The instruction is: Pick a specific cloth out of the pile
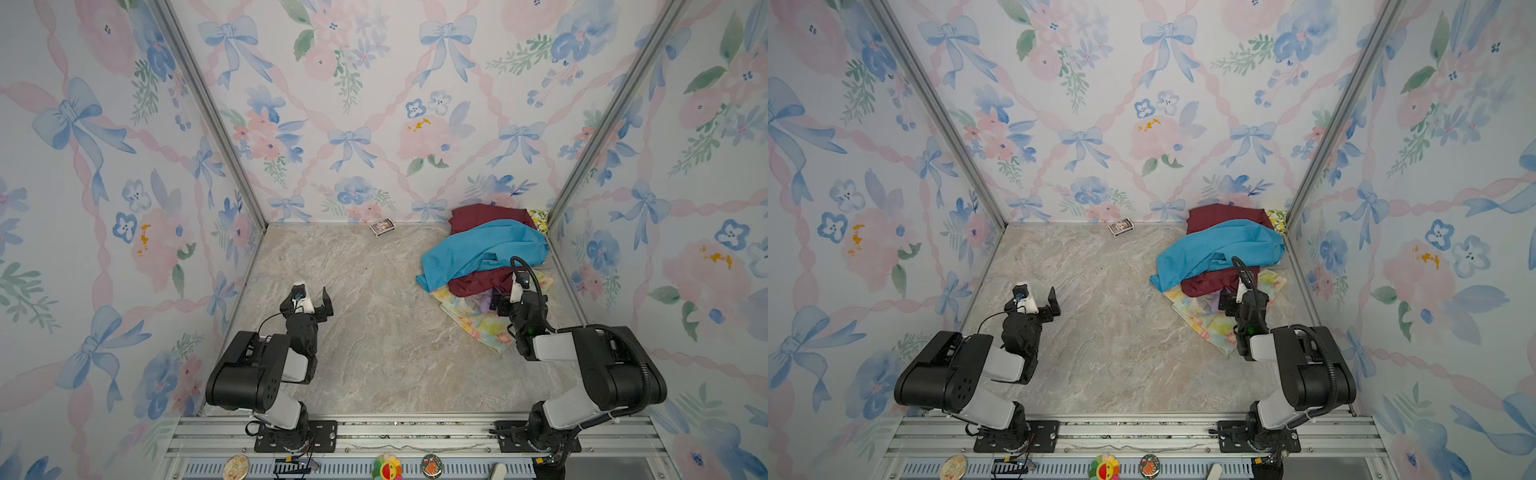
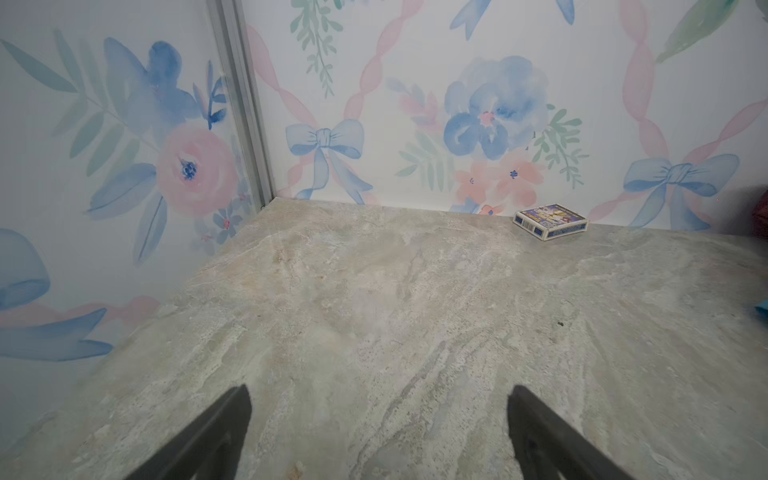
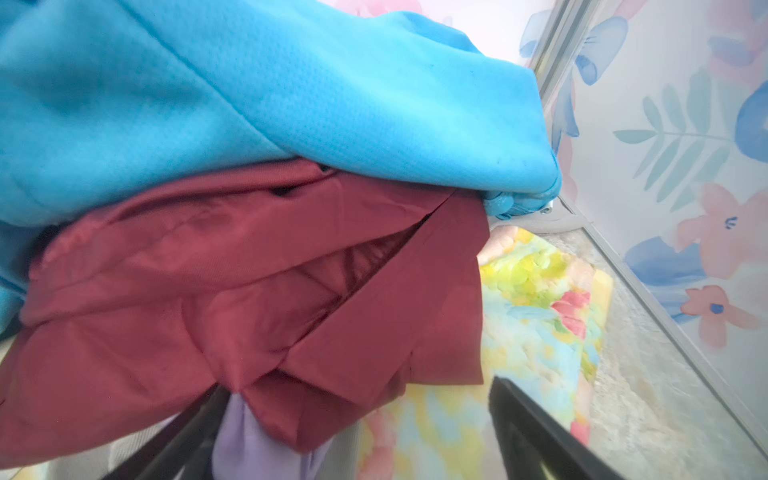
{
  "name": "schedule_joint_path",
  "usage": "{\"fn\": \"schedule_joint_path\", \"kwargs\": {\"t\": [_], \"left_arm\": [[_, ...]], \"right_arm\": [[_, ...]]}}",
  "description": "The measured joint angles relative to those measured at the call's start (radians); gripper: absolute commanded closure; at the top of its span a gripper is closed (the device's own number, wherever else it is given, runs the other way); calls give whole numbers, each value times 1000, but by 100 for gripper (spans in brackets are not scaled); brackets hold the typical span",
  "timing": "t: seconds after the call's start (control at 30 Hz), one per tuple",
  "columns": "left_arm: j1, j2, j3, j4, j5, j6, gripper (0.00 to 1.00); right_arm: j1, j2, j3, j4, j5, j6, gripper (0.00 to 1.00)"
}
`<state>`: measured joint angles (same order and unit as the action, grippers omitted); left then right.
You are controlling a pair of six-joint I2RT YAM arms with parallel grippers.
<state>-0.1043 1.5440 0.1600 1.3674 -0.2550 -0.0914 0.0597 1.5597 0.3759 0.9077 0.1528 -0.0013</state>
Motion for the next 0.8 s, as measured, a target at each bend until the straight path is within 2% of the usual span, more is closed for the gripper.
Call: {"fn": "schedule_joint_path", "kwargs": {"t": [0.8], "left_arm": [[-18,2,14,-8,-18,10,2]], "right_arm": [[0,0,0,0,0,0,3]]}}
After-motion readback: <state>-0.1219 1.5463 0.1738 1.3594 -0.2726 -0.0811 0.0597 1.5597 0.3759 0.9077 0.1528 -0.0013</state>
